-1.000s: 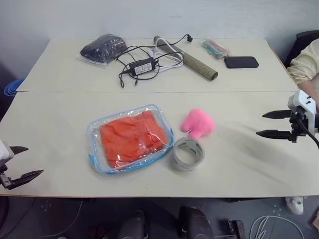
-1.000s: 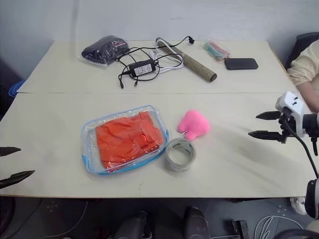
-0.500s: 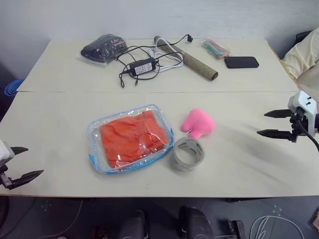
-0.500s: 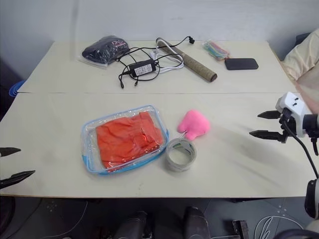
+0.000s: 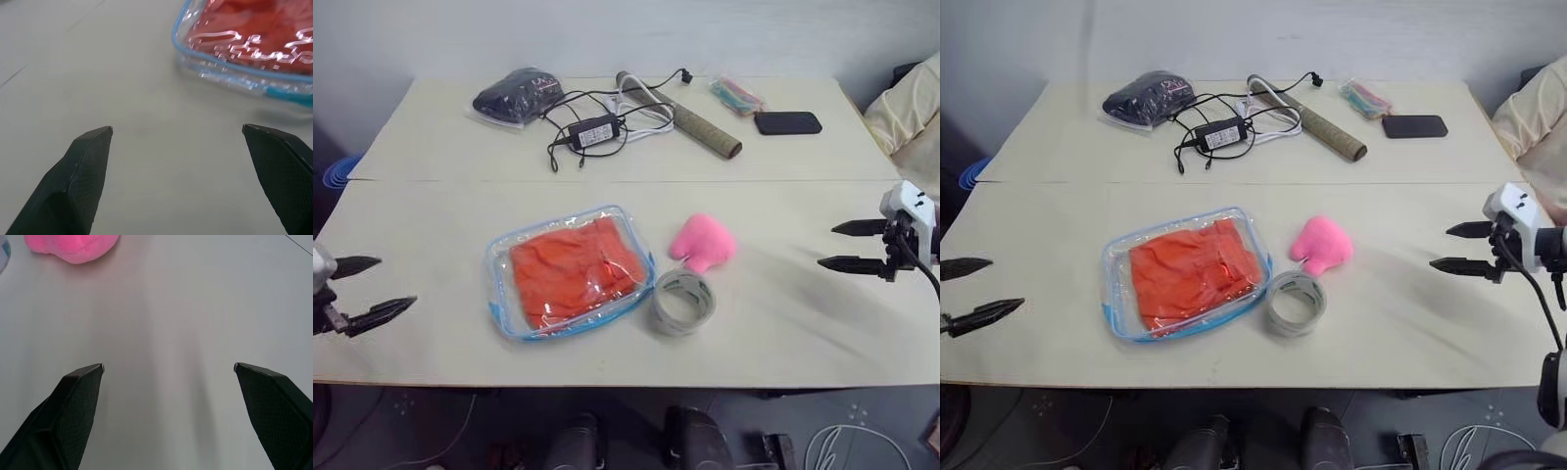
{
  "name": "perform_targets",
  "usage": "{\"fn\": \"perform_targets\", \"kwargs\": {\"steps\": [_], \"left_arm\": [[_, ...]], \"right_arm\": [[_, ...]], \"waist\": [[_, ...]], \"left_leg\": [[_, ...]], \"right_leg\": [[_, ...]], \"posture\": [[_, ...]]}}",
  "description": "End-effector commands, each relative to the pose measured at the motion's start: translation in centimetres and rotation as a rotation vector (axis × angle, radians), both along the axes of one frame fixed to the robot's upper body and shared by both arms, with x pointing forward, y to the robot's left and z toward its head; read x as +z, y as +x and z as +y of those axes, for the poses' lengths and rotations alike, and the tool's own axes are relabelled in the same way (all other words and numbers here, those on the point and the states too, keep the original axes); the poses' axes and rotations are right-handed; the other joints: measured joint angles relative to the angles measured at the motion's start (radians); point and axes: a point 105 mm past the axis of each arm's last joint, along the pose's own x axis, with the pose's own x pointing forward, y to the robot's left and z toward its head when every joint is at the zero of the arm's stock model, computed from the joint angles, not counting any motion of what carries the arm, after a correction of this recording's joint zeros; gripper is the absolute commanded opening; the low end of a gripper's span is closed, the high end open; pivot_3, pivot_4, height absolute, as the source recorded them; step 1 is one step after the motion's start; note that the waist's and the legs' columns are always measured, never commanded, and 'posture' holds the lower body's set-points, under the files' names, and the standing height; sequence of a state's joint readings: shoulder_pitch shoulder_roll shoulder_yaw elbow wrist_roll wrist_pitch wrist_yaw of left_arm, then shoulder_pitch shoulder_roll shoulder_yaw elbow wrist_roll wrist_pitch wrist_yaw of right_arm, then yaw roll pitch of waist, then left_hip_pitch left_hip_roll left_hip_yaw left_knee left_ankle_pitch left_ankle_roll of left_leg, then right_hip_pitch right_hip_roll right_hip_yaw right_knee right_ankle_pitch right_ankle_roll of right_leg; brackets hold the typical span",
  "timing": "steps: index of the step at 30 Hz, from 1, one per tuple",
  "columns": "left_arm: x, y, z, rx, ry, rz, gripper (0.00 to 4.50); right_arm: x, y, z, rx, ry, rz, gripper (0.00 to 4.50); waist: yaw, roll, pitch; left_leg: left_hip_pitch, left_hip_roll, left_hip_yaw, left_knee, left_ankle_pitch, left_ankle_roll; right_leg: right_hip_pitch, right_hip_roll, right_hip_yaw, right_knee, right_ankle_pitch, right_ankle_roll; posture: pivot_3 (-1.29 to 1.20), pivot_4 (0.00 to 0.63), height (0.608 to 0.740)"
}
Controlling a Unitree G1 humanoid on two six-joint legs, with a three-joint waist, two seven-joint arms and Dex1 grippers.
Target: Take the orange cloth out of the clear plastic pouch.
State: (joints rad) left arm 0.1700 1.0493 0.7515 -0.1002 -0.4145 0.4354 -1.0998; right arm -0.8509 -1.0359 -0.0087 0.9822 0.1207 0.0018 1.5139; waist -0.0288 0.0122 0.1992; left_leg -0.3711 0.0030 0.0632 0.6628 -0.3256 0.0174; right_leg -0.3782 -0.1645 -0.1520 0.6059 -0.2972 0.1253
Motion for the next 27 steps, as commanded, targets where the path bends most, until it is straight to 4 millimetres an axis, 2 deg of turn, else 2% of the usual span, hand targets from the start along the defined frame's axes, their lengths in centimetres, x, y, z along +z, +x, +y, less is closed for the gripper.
{"fn": "perform_targets", "kwargs": {"steps": [1, 3, 6, 10, 13, 16, 20, 26, 27], "left_arm": [[2.0, 0.1, -2.4, -0.086, -0.061, -0.018, 4.48], [3.3, 0.1, -4.8, -0.177, -0.100, -0.008, 4.48], [4.6, -0.5, -9.5, -0.381, -0.107, 0.033, 4.48], [3.9, -1.6, -14.2, -0.594, -0.032, 0.097, 4.48], [3.3, -2.5, -16.6, -0.733, -0.013, 0.145, 4.48], [2.4, -2.7, -17.8, -0.812, -0.014, 0.188, 4.48], [1.4, -1.9, -18.1, -0.839, 0.030, 0.187, 4.48], [1.3, -0.9, -19.1, -0.861, 0.023, 0.146, 4.50], [1.3, -0.8, -19.2, -0.863, 0.021, 0.143, 4.50]], "right_arm": [[3.1, 0.0, 1.3, 0.094, -0.008, -0.095, 4.49], [4.3, -0.3, 3.0, 0.185, -0.024, -0.115, 4.49], [5.0, -1.6, 6.5, 0.350, -0.063, -0.103, 4.49], [4.9, -3.7, 11.0, 0.562, -0.108, -0.099, 4.49], [4.5, -5.5, 13.9, 0.710, -0.115, -0.090, 4.49], [2.7, -7.3, 16.3, 0.844, -0.115, -0.048, 4.49], [0.6, -8.5, 17.2, 0.935, -0.177, -0.026, 4.49], [-0.9, -7.9, 19.2, 1.004, -0.257, -0.114, 2.59], [-1.0, -7.9, 19.5, 1.009, -0.258, -0.118, 2.59]], "waist": [[-0.002, 0.000, 0.000], [-0.001, 0.000, 0.000], [0.002, 0.000, 0.000], [0.007, 0.000, 0.000], [0.008, 0.000, 0.000], [0.015, 0.000, 0.000], [0.027, -0.002, 0.000], [0.030, -0.004, 0.000], [0.030, -0.004, 0.000]], "left_leg": [[0.000, 0.000, 0.000, 0.000, 0.000, 0.000], [0.000, 0.001, 0.000, 0.000, 0.000, 0.000], [0.000, 0.000, -0.001, 0.001, 0.000, 0.000], [0.000, 0.000, -0.002, 0.001, 0.000, 0.000], [0.000, 0.000, -0.002, 0.002, 0.000, -0.001], [0.000, 0.000, -0.002, 0.002, 0.000, -0.001], [0.001, -0.001, 0.000, 0.003, 0.000, -0.001], [0.000, -0.001, 0.000, 0.004, 0.000, -0.001], [0.000, -0.001, 0.000, 0.005, 0.000, -0.001]], "right_leg": [[0.000, 0.000, 0.000, 0.000, 0.000, 0.000], [0.000, 0.000, 0.000, 0.001, 0.000, 0.000], [0.000, 0.000, 0.002, 0.002, 0.000, 0.000], [0.000, 0.000, 0.002, 0.001, 0.000, 0.000], [0.000, 0.001, 0.003, 0.002, 0.000, 0.000], [0.000, 0.001, 0.003, 0.002, 0.000, 0.000], [0.000, 0.003, 0.005, 0.002, 0.000, 0.000], [-0.002, 0.003, 0.007, 0.003, 0.000, 0.001], [-0.002, 0.004, 0.007, 0.004, 0.000, 0.000]], "posture": [[0.00, 0.150, 0.740], [0.00, 0.150, 0.740], [0.00, 0.150, 0.740], [0.00, 0.150, 0.740], [0.00, 0.150, 0.740], [0.00, 0.150, 0.740], [0.00, 0.150, 0.740], [0.00, 0.150, 0.740], [0.00, 0.150, 0.740]]}}
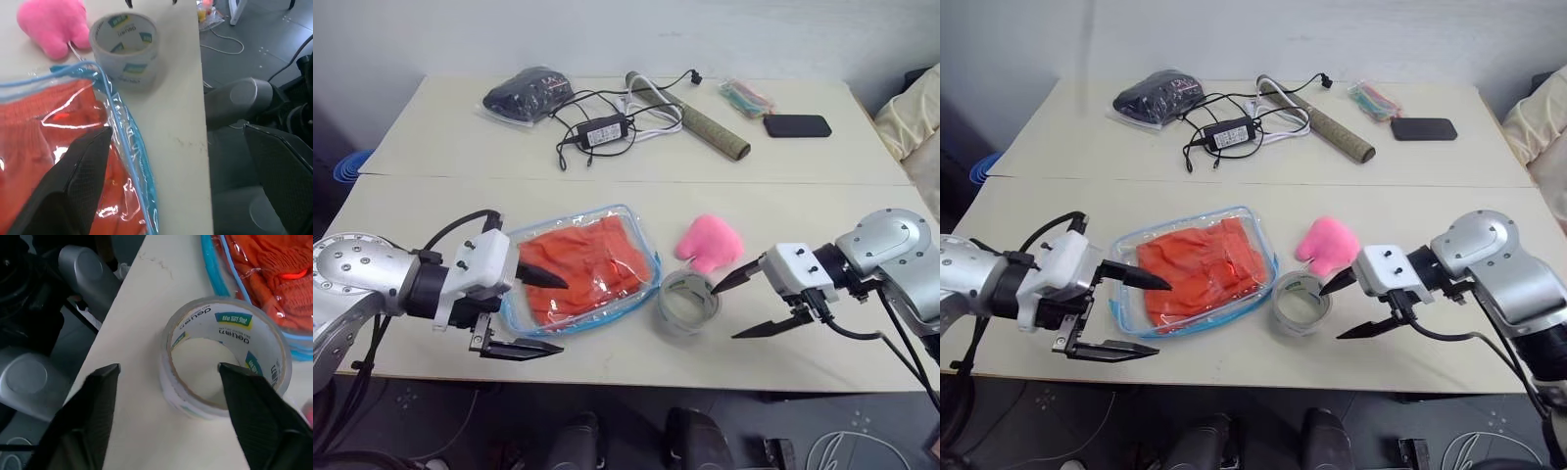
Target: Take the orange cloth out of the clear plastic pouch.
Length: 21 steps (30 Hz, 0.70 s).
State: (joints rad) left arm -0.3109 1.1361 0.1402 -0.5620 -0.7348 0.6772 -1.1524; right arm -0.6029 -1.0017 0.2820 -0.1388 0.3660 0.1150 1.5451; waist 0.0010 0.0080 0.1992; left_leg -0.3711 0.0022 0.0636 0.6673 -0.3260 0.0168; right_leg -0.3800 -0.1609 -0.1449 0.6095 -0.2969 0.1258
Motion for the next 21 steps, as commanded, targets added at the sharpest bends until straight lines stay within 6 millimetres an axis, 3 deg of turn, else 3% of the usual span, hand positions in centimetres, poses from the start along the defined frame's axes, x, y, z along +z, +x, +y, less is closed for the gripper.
{"fn": "perform_targets", "kwargs": {"steps": [1, 5, 11, 14, 19, 21], "left_arm": [[0.2, 0.3, -0.3, -0.007, -0.005, -0.029, 4.50], [0.3, 0.5, -0.7, -0.019, -0.017, -0.030, 4.50], [0.8, 1.2, -1.5, -0.042, -0.039, -0.052, 4.50], [0.8, 1.3, -2.1, -0.060, -0.052, -0.057, 4.50], [0.4, 1.2, -2.7, -0.084, -0.058, -0.061, 4.50], [0.5, 1.2, -3.0, -0.092, -0.070, -0.065, 4.50]], "right_arm": [[-0.1, -0.5, 1.1, 0.078, -0.033, -0.041, 2.59], [-1.5, -0.5, 1.1, 0.132, -0.107, -0.079, 2.59], [-2.5, 1.2, 3.0, 0.141, -0.115, -0.136, 2.59], [-2.8, 1.6, 3.2, 0.142, -0.104, -0.128, 2.02], [-2.7, 1.5, 2.6, 0.150, -0.114, -0.109, 0.40], [-2.6, 1.2, 2.1, 0.146, -0.118, -0.102, 0.30]], "waist": [[0.000, 0.000, 0.000], [0.000, -0.001, 0.001], [-0.001, -0.003, 0.001], [0.000, -0.003, 0.001], [-0.001, -0.004, 0.000], [-0.001, -0.005, 0.000]], "left_leg": [[0.000, 0.000, 0.000, 0.000, 0.000, 0.000], [0.000, 0.000, 0.000, 0.000, 0.000, 0.000], [0.000, 0.000, 0.000, 0.002, 0.000, 0.000], [0.000, 0.000, 0.000, 0.002, 0.000, 0.000], [0.000, 0.000, 0.000, 0.002, 0.000, 0.000], [0.000, 0.000, 0.000, 0.003, 0.000, 0.000]], "right_leg": [[0.000, 0.000, 0.000, 0.000, 0.000, 0.000], [0.000, 0.001, 0.000, 0.000, 0.000, 0.000], [0.000, 0.001, 0.000, 0.001, 0.000, 0.000], [0.000, 0.002, 0.000, 0.001, 0.000, 0.000], [0.000, 0.002, 0.000, 0.001, 0.000, 0.000], [0.000, 0.003, 0.001, 0.002, 0.000, 0.000]], "posture": [[0.00, 0.150, 0.740], [0.00, 0.150, 0.740], [0.00, 0.150, 0.740], [0.00, 0.150, 0.740], [0.00, 0.150, 0.740], [0.00, 0.150, 0.740]]}}
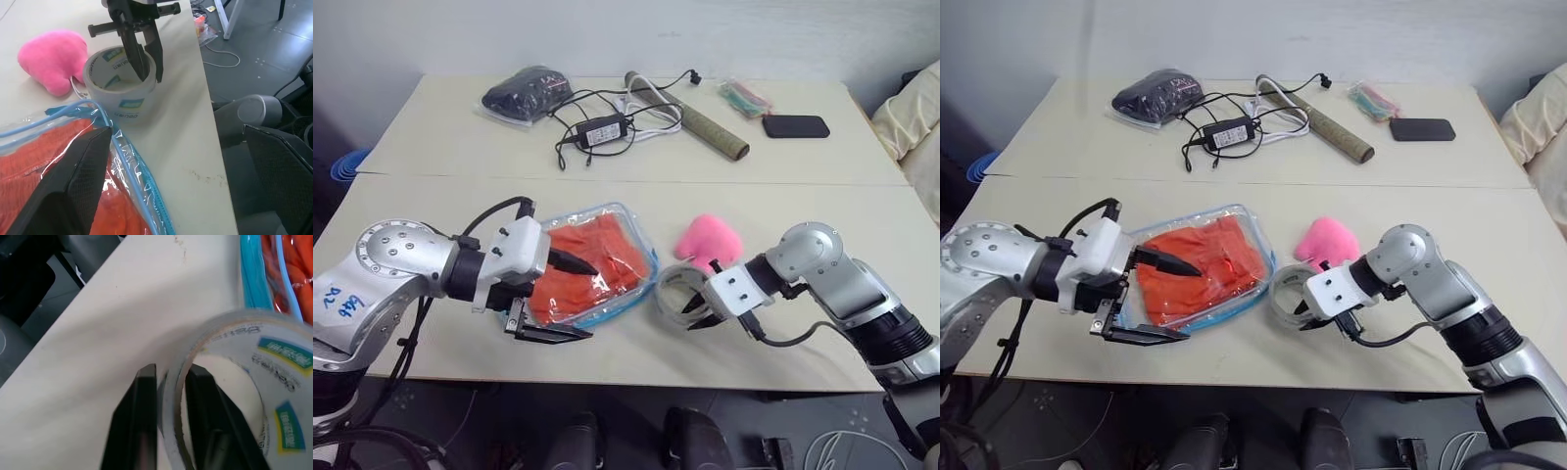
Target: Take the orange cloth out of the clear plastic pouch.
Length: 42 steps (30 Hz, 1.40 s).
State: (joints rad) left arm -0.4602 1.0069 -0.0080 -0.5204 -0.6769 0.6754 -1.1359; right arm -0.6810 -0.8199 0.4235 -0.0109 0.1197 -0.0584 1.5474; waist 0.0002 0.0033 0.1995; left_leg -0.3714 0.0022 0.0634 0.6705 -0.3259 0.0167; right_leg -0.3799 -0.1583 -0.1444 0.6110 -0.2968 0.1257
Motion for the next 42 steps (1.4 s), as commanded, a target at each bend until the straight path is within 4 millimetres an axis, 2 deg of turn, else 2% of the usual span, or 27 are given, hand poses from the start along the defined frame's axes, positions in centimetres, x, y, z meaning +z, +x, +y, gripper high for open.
{"fn": "perform_targets", "kwargs": {"steps": [1, 4, 5, 12, 14, 16, 18, 22, 25, 29, 33, 35, 38, 40, 42], "left_arm": [[0.7, 0.0, -0.5, -0.020, -0.016, -0.048, 4.50], [0.7, 0.2, -0.8, -0.019, -0.030, -0.060, 4.50], [0.7, 0.2, -0.8, -0.018, -0.034, -0.063, 4.50], [0.7, 0.5, -1.2, -0.022, -0.064, -0.077, 4.50], [0.7, 0.7, -1.4, -0.026, -0.070, -0.083, 4.50], [0.8, 0.9, -1.6, -0.033, -0.079, -0.089, 4.50], [0.8, 1.0, -1.9, -0.044, -0.089, -0.094, 4.50], [1.1, 1.0, -2.7, -0.080, -0.111, -0.095, 4.50], [1.1, 1.0, -3.0, -0.097, -0.113, -0.097, 4.50], [1.3, 0.8, -3.2, -0.107, -0.122, -0.092, 4.50], [1.3, 0.9, -2.9, -0.106, -0.121, -0.089, 4.50], [1.5, 1.1, -2.7, -0.086, -0.126, -0.091, 4.50], [0.4, 2.5, -1.4, 0.065, -0.003, -0.091, 4.50], [-0.1, 3.4, -0.2, 0.184, 0.062, -0.128, 4.50], [0.1, 3.1, 0.4, 0.253, 0.065, -0.138, 4.50]], "right_arm": [[1.1, -0.4, -1.0, 0.005, -0.003, -0.006, 0.30], [2.6, 0.4, -2.0, -0.137, 0.072, -0.022, 0.30], [3.1, 0.6, -3.0, -0.188, 0.086, -0.018, 0.30], [8.1, 1.8, -12.8, -0.650, 0.159, -0.035, 0.30], [9.0, 2.4, -15.6, -0.786, 0.182, -0.064, 0.30], [8.7, 2.8, -18.8, -0.911, 0.144, -0.117, 0.30], [7.5, 3.0, -21.4, -1.006, 0.088, -0.142, 0.30], [4.6, 3.4, -24.7, -1.162, 0.075, -0.142, 0.30], [2.9, 3.4, -25.6, -1.206, 0.076, -0.127, 0.30], [2.0, 2.8, -25.4, -1.224, 0.127, -0.032, 1.57], [2.6, 2.7, -24.7, -1.209, 0.173, -0.011, 2.94], [3.6, 2.8, -25.0, -1.201, 0.147, -0.079, 3.62], [5.9, 2.8, -25.1, -1.152, 0.105, -0.188, 4.48], [8.0, 2.4, -24.0, -1.088, 0.125, -0.187, 4.48], [9.9, 2.2, -22.4, -1.039, 0.203, -0.149, 4.48]], "waist": [[0.000, 0.000, 0.000], [0.003, 0.000, 0.000], [0.005, 0.000, 0.000], [0.023, 0.000, 0.000], [0.023, 0.000, 0.000], [0.022, 0.000, 0.000], [0.021, 0.000, 0.001], [0.020, 0.000, 0.001], [0.020, 0.000, 0.001], [0.017, 0.001, 0.001], [0.016, 0.001, 0.001], [0.017, 0.001, 0.001], [0.017, 0.002, 0.002], [0.017, 0.003, 0.003], [0.015, 0.004, 0.003]], "left_leg": [[0.000, 0.000, 0.000, 0.000, 0.000, 0.000], [0.000, 0.001, 0.000, 0.000, 0.000, 0.000], [-0.001, 0.002, 0.000, 0.000, 0.000, 0.000], [-0.002, 0.003, 0.000, 0.006, -0.001, 0.002], [-0.002, 0.003, 0.001, 0.006, -0.002, 0.002], [-0.001, 0.004, 0.002, 0.006, -0.002, 0.001], [-0.001, 0.004, 0.003, 0.006, -0.002, 0.001], [-0.001, 0.004, 0.005, 0.006, -0.002, 0.001], [-0.001, 0.005, 0.005, 0.007, -0.002, 0.001], [-0.001, 0.006, 0.005, 0.006, -0.002, 0.001], [-0.001, 0.008, 0.004, 0.008, -0.002, 0.001], [-0.001, 0.008, 0.004, 0.008, -0.002, 0.000], [-0.001, 0.008, 0.003, 0.009, -0.003, 0.000], [-0.001, 0.008, 0.003, 0.009, -0.003, 0.000], [0.000, 0.008, 0.003, 0.008, -0.003, 0.000]], "right_leg": [[0.000, 0.000, 0.000, 0.000, 0.000, 0.000], [0.000, 0.000, 0.000, 0.000, 0.000, 0.000], [0.000, 0.000, 0.000, 0.000, 0.000, 0.000], [0.000, 0.000, 0.000, 0.000, 0.000, 0.000], [0.001, 0.000, 0.000, 0.000, 0.000, 0.000], [0.001, 0.001, 0.000, 0.000, 0.000, 0.000], [0.001, 0.001, 0.000, 0.000, 0.000, 0.000], [0.001, 0.001, 0.000, 0.000, 0.000, 0.000], [0.002, 0.001, 0.000, 0.000, 0.000, 0.000], [0.002, 0.002, 0.000, 0.000, 0.000, 0.000], [0.002, 0.004, 0.001, 0.000, 0.000, 0.000], [0.002, 0.004, 0.001, 0.000, 0.001, 0.000], [0.002, 0.005, 0.002, 0.000, 0.001, 0.000], [0.001, 0.005, 0.003, 0.000, 0.001, 0.000], [0.001, 0.005, 0.004, 0.000, 0.001, 0.000]], "posture": [[0.00, 0.150, 0.740], [0.00, 0.150, 0.740], [0.00, 0.150, 0.740], [0.00, 0.150, 0.740], [0.00, 0.150, 0.740], [0.00, 0.150, 0.740], [0.00, 0.150, 0.740], [0.00, 0.150, 0.740], [0.00, 0.150, 0.740], [0.00, 0.150, 0.740], [0.00, 0.150, 0.740], [0.00, 0.150, 0.740], [0.00, 0.150, 0.740], [0.00, 0.150, 0.740], [0.00, 0.150, 0.740]]}}
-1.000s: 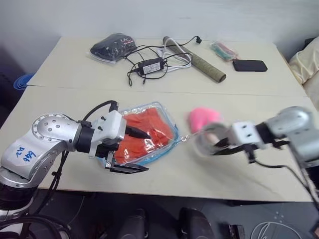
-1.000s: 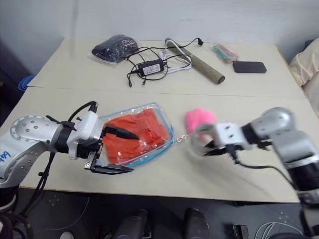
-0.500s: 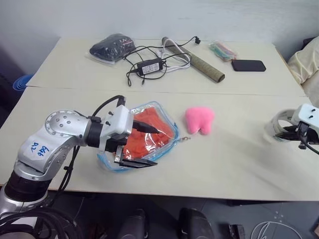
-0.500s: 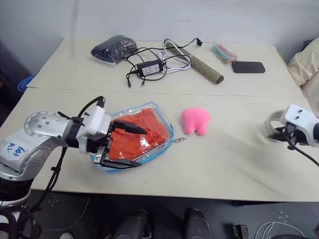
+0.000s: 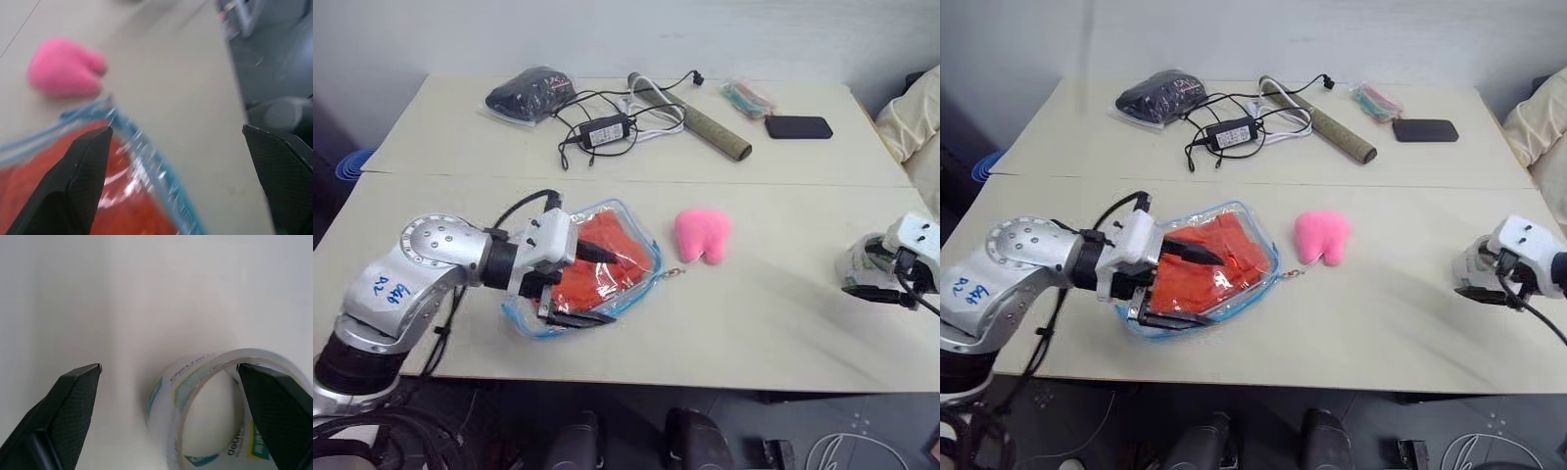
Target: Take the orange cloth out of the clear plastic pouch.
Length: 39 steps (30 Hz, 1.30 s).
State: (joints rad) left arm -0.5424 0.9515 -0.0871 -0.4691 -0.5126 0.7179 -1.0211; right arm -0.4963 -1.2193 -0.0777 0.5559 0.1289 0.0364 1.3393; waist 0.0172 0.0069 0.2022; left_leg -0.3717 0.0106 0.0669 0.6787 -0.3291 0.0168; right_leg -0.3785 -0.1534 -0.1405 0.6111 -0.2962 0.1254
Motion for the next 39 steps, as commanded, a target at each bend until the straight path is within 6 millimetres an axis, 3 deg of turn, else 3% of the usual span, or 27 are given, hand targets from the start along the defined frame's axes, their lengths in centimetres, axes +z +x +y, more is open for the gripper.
{"fn": "perform_targets", "kwargs": {"steps": [1, 5, 9, 13, 16, 30, 33, 39], "left_arm": [[0.6, -0.4, 0.7, 0.100, 0.013, -0.054, 4.50], [-0.5, -1.5, 1.4, 0.176, 0.072, -0.055, 4.50], [-1.3, -3.5, 1.7, 0.197, 0.086, 0.004, 4.50], [-2.5, -4.5, 2.4, 0.198, 0.172, 0.026, 4.50], [-3.8, -3.8, 3.1, 0.270, 0.233, -0.011, 4.50], [-7.7, -3.1, 3.8, 0.350, 0.306, -0.034, 4.50], [-8.1, -2.7, 4.3, 0.362, 0.335, -0.057, 3.89], [-8.3, -2.1, 4.9, 0.370, 0.362, -0.101, 2.06]], "right_arm": [[5.3, -0.4, 2.3, 0.093, 0.090, -0.097, 4.48], [5.7, -1.3, 7.1, 0.261, 0.284, -0.045, 4.48], [6.3, -3.7, 14.7, 0.536, 0.502, 0.063, 4.48], [5.8, -5.2, 18.1, 0.669, 0.521, 0.130, 4.48], [5.3, -5.7, 20.3, 0.774, 0.514, 0.164, 4.48], [4.9, -5.0, 20.3, 0.784, 0.522, 0.158, 4.48], [5.0, -5.0, 20.2, 0.778, 0.522, 0.149, 4.50], [5.0, -5.0, 19.9, 0.761, 0.513, 0.140, 4.50]], "waist": [[-0.004, 0.000, 0.000], [-0.003, -0.002, 0.000], [-0.002, -0.002, 0.000], [0.008, -0.001, 0.000], [0.011, -0.002, 0.000], [0.007, -0.002, 0.000], [0.007, -0.002, 0.000], [0.007, -0.002, 0.000]], "left_leg": [[0.000, 0.001, 0.000, 0.000, 0.000, 0.000], [0.000, 0.004, 0.000, 0.001, -0.002, -0.003], [0.000, 0.005, -0.001, 0.002, -0.002, -0.003], [0.000, 0.004, -0.002, 0.002, -0.004, -0.003], [0.000, 0.004, -0.002, 0.003, -0.005, -0.002], [-0.001, 0.004, 0.002, 0.003, -0.007, -0.001], [-0.001, 0.004, 0.002, 0.003, -0.007, 0.000], [-0.001, 0.004, 0.003, 0.003, -0.008, 0.000]], "right_leg": [[0.000, 0.001, 0.001, 0.000, 0.000, 0.000], [0.000, 0.004, 0.002, 0.000, 0.000, -0.001], [0.000, 0.004, 0.004, 0.000, 0.000, -0.001], [0.000, 0.004, 0.006, 0.000, 0.000, -0.002], [0.000, 0.004, 0.005, -0.001, 0.000, -0.002], [-0.002, 0.004, 0.005, -0.001, 0.000, -0.002], [-0.002, 0.004, 0.005, -0.001, 0.000, -0.002], [-0.003, 0.004, 0.005, -0.001, 0.000, -0.002]], "posture": [[0.00, 0.150, 0.740], [0.00, 0.150, 0.740], [0.00, 0.150, 0.740], [0.00, 0.150, 0.740], [0.00, 0.150, 0.740], [0.00, 0.150, 0.740], [0.00, 0.150, 0.740], [0.00, 0.150, 0.740]]}}
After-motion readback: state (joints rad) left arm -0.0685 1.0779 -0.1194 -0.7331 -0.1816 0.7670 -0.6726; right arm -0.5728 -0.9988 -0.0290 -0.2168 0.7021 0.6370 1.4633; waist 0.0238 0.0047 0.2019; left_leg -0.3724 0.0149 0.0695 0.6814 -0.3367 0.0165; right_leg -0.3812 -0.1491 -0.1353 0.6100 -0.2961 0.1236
